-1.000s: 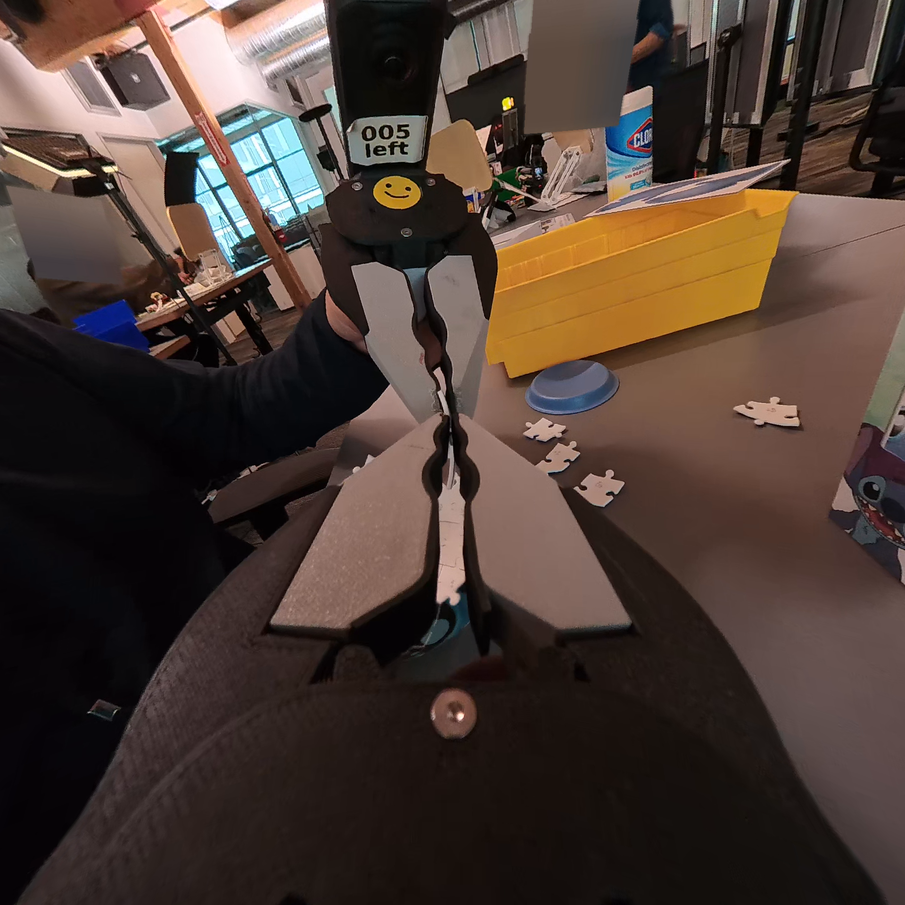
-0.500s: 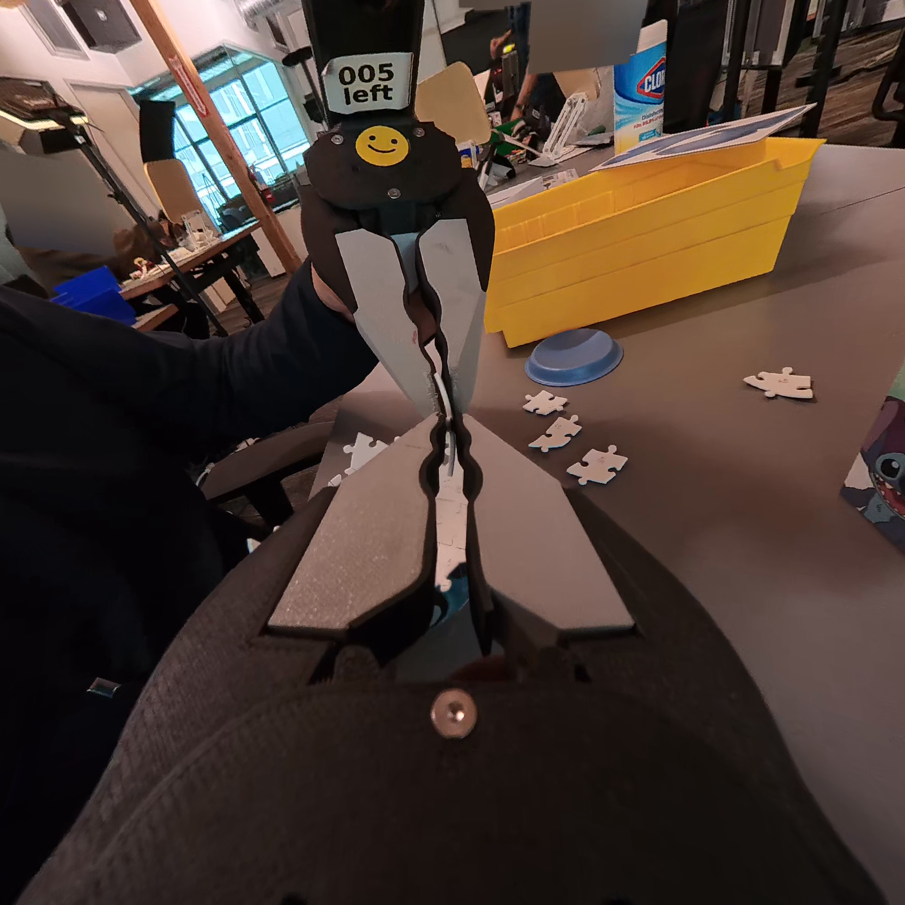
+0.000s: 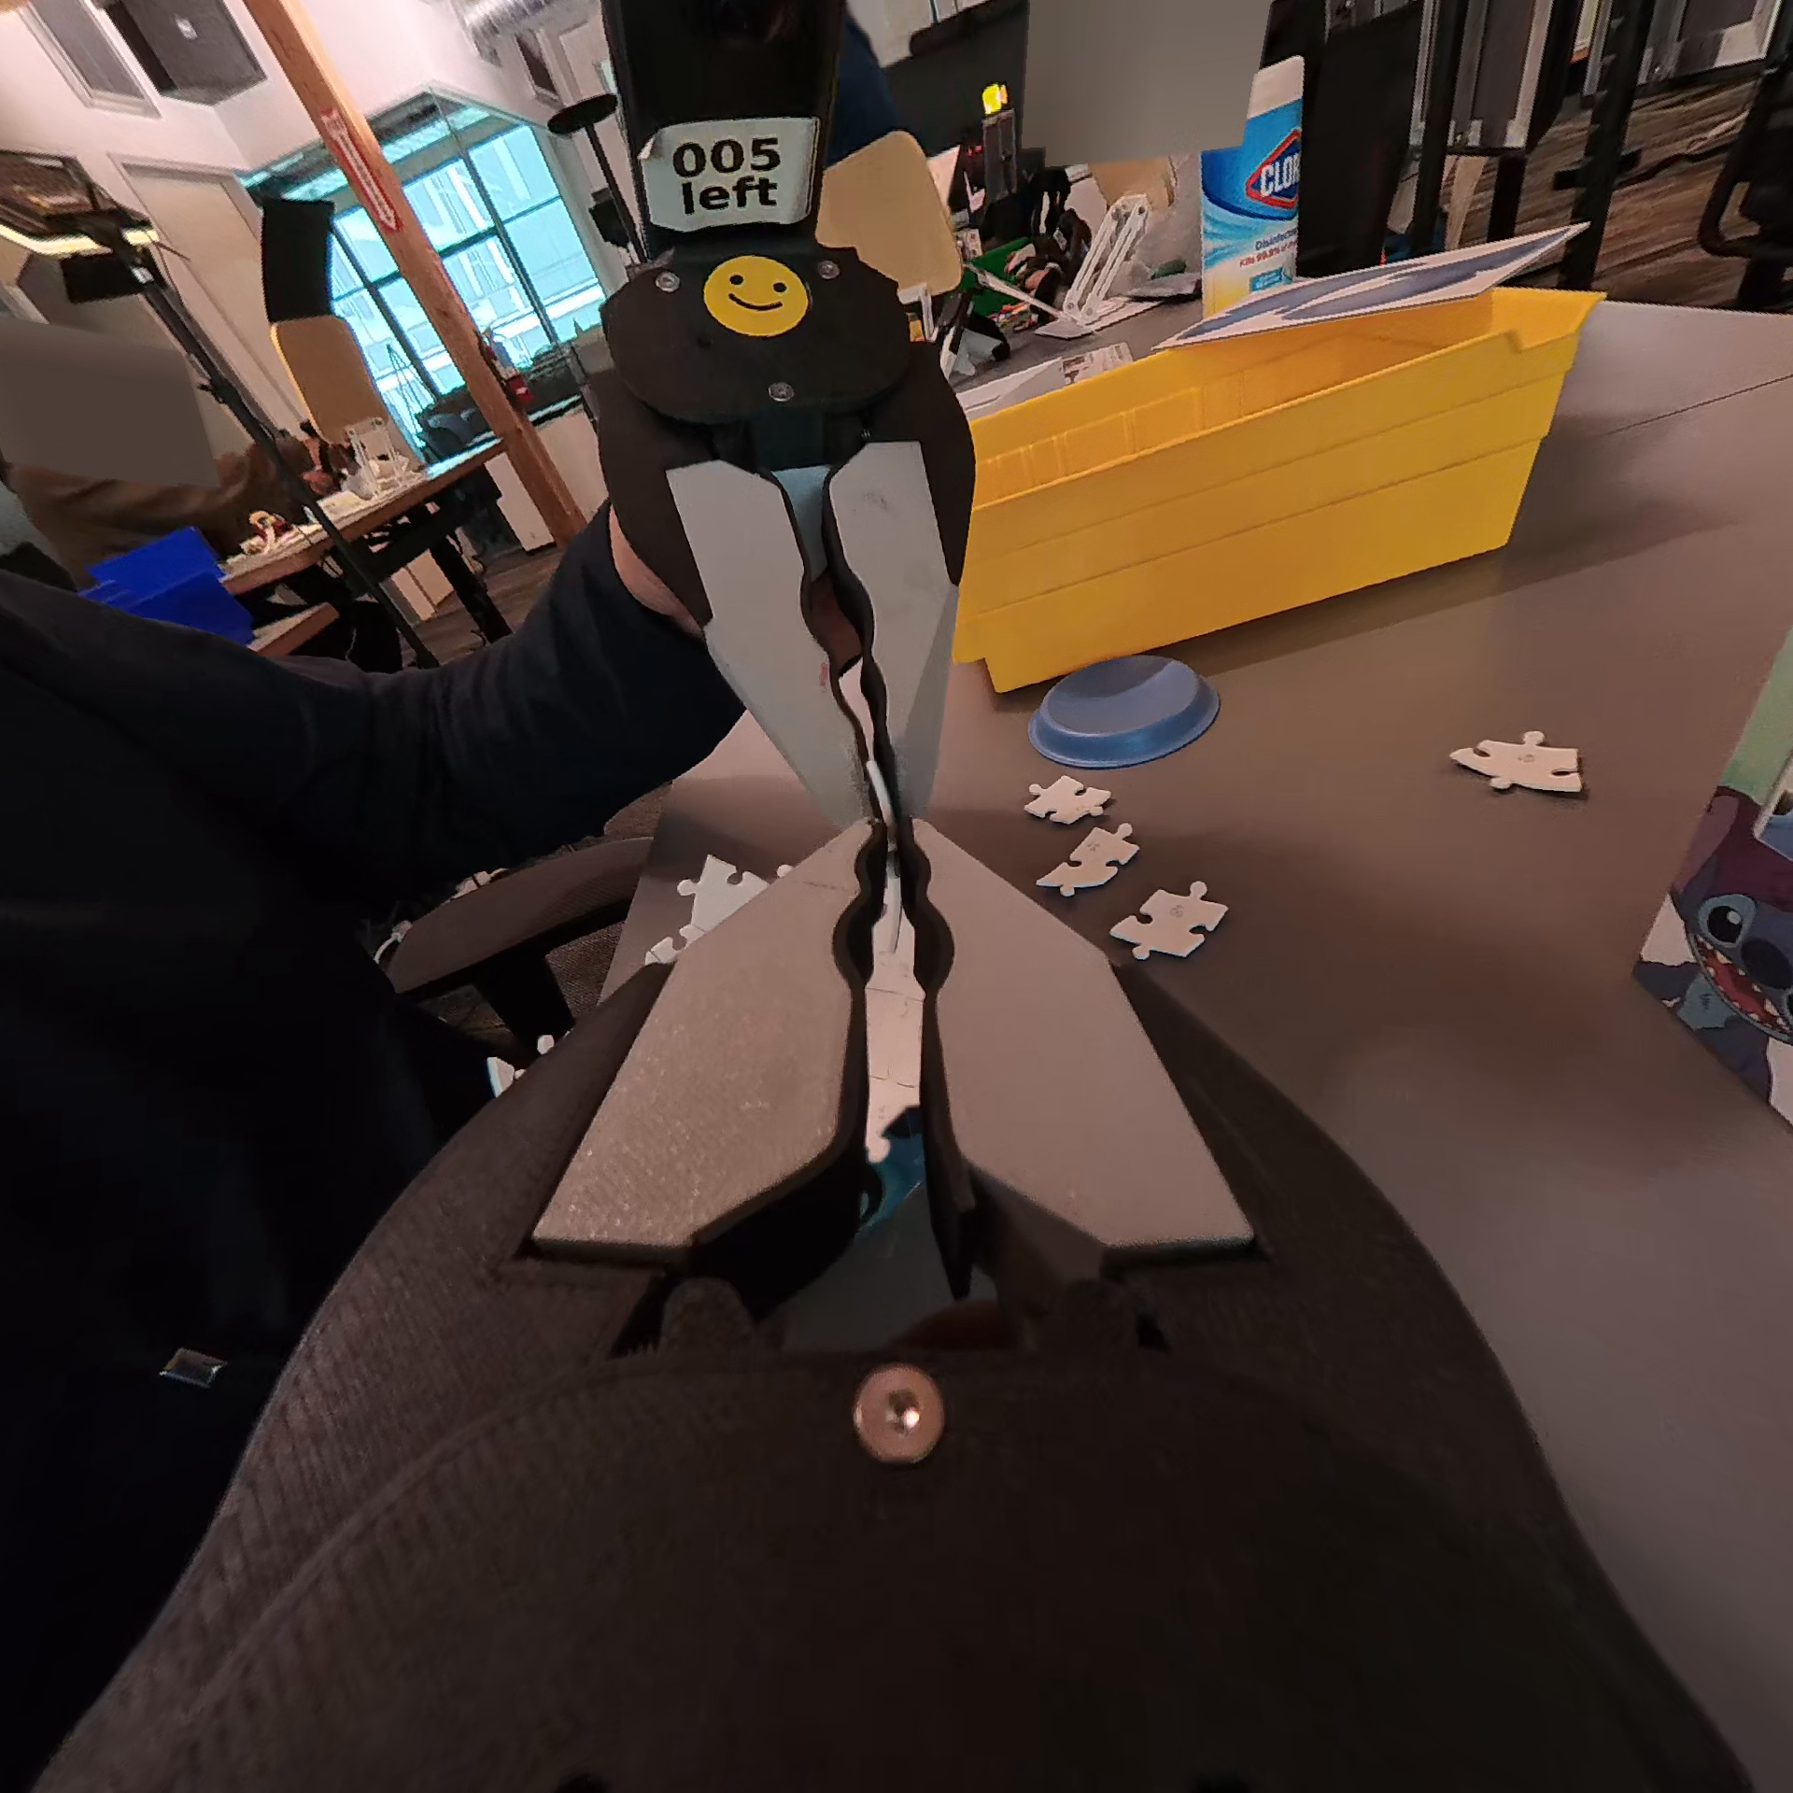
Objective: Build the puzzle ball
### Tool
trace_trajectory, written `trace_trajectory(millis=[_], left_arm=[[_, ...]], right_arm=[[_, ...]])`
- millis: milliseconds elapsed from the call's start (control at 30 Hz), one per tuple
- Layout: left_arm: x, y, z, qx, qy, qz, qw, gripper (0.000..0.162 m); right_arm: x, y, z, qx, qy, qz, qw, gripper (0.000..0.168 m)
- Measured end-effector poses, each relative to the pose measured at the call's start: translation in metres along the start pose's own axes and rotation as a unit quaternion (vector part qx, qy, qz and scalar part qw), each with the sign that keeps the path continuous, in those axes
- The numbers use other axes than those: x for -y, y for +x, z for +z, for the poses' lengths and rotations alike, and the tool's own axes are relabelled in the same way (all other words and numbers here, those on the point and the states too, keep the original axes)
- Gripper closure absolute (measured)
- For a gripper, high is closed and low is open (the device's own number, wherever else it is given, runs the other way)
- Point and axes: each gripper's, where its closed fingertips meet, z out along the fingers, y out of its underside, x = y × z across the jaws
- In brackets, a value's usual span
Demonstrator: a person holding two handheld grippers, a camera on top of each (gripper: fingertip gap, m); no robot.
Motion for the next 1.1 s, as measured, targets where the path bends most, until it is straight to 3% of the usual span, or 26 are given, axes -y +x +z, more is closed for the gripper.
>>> trace_trajectory(millis=[200, 767, 1100], left_arm=[[0.011, -0.004, -0.011, -0.008, 0.042, -0.023, 0.999, 0.162], [0.003, -0.007, -0.009, -0.001, 0.03, -0.023, 0.999, 0.162], [0.014, -0.006, -0.012, 0.004, 0.071, -0.024, 0.997, 0.162]], right_arm=[[-0.003, 0.002, 0.0, 0.003, -0.006, 0.011, 1.0, 0.168], [-0.012, 0.004, 0.006, -0.002, -0.027, 0.013, 1.0, 0.168], [-0.01, 0.004, 0.008, -0.004, -0.019, 0.012, 1.0, 0.168]])
